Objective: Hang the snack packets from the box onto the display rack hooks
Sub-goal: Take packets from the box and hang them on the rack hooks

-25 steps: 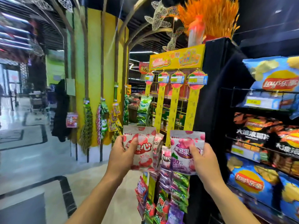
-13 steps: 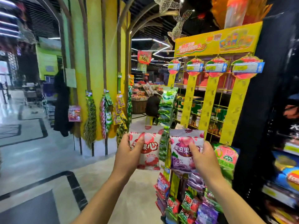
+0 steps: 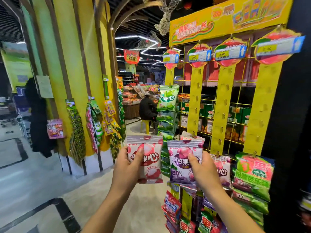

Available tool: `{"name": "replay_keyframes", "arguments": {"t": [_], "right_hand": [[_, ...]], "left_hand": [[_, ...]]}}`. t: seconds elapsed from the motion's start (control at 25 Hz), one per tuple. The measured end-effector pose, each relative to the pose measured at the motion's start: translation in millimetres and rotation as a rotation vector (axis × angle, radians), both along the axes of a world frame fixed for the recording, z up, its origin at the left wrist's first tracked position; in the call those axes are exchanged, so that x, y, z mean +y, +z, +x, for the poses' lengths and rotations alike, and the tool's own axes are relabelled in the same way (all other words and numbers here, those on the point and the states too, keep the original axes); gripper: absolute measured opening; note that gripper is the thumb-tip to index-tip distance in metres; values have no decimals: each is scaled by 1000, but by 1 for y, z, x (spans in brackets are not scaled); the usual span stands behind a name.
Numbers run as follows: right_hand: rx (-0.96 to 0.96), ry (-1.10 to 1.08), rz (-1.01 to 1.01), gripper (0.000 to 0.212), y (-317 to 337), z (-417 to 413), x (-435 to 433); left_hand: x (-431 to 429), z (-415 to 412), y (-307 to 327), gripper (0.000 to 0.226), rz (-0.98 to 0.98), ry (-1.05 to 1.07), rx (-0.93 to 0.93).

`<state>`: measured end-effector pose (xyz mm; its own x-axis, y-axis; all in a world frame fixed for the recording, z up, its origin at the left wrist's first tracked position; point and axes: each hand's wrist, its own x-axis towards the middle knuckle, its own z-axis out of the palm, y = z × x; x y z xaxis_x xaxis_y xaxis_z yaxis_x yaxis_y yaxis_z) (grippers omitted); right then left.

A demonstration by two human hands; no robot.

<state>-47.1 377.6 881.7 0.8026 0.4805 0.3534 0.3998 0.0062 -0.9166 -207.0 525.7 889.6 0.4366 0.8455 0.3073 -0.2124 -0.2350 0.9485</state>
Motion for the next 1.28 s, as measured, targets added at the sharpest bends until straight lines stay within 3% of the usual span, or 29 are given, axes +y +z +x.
{"name": "replay_keyframes", "arguments": {"t": [0.28, 0.52, 0.68, 0.88, 1.28], "right_hand": [[78, -124, -5, 20, -6, 70, 43], [81, -309, -46, 40, -14, 107, 37], [79, -450, -59, 18, -18, 119, 16], [105, -614, -81, 29, -12, 126, 12], [148, -754, -138, 24, -25, 132, 24]], "left_hand": [[61, 96, 6, 17, 30, -104, 85], [83, 167, 4, 19, 42, -299, 62], [84, 199, -1, 31, 81, -401, 70], [83, 223, 5, 14, 113, -441, 39], [106, 244, 11, 19, 55, -609, 22]]}}
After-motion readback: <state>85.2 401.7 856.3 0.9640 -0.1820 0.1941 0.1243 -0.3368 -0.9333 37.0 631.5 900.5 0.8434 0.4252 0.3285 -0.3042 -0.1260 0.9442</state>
